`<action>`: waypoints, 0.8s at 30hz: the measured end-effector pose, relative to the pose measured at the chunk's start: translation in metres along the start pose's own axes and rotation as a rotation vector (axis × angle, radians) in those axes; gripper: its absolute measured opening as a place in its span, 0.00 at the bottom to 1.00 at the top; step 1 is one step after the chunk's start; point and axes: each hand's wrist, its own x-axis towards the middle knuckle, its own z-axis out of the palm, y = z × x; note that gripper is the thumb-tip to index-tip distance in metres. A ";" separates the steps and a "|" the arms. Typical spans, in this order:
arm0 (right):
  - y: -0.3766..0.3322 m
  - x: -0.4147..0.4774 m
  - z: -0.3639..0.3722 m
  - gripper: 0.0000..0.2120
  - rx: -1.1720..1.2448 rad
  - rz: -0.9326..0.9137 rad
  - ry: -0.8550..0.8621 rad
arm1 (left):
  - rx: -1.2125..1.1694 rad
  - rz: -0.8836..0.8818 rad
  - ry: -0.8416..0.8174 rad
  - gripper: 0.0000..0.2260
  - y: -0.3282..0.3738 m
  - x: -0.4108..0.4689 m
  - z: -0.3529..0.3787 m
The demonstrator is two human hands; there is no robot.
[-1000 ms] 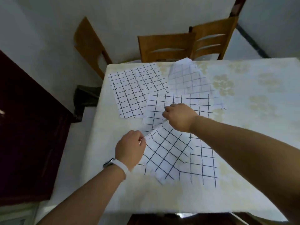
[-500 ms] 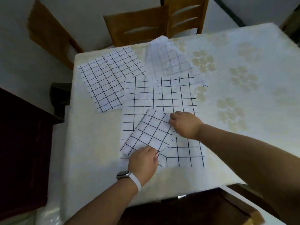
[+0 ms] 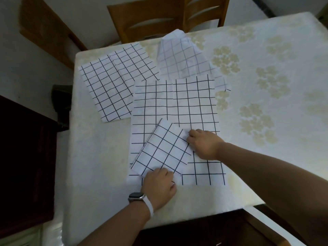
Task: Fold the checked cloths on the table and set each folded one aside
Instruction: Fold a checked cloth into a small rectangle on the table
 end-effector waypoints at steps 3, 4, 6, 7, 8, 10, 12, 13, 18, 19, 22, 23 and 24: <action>-0.001 0.003 -0.001 0.19 0.105 0.053 0.012 | -0.004 0.069 -0.014 0.18 -0.010 0.010 -0.014; -0.002 0.004 -0.002 0.17 0.149 0.082 0.038 | -0.013 0.082 -0.026 0.19 -0.015 0.017 -0.022; -0.003 0.007 -0.006 0.13 0.239 0.153 0.105 | -0.031 0.109 -0.009 0.17 -0.028 0.038 -0.043; -0.004 0.009 -0.007 0.13 0.282 0.196 0.116 | -0.021 0.123 -0.008 0.15 -0.034 0.050 -0.055; -0.005 0.011 -0.009 0.13 0.322 0.239 0.110 | -0.001 0.131 -0.013 0.12 -0.039 0.064 -0.066; -0.006 0.014 -0.013 0.17 0.391 0.313 0.086 | 0.045 0.126 -0.014 0.09 -0.049 0.093 -0.084; -0.008 0.017 -0.014 0.22 0.436 0.362 0.072 | 0.119 0.109 -0.052 0.09 -0.058 0.120 -0.096; -0.008 0.018 -0.013 0.25 0.449 0.382 0.072 | 0.153 0.104 -0.079 0.11 -0.060 0.133 -0.100; -0.008 0.026 -0.006 0.31 0.443 0.447 0.062 | 0.290 0.169 -0.195 0.19 -0.057 0.173 -0.104; -0.009 0.027 -0.005 0.31 0.442 0.456 0.058 | 0.320 0.195 -0.214 0.20 -0.054 0.176 -0.101; -0.012 0.030 -0.001 0.31 0.464 0.480 0.059 | 0.369 0.237 -0.248 0.21 -0.049 0.184 -0.096; -0.013 0.030 -0.001 0.30 0.467 0.489 0.061 | 0.381 0.245 -0.254 0.21 -0.049 0.186 -0.096; -0.014 0.031 0.000 0.30 0.467 0.498 0.060 | 0.396 0.252 -0.263 0.21 -0.048 0.188 -0.096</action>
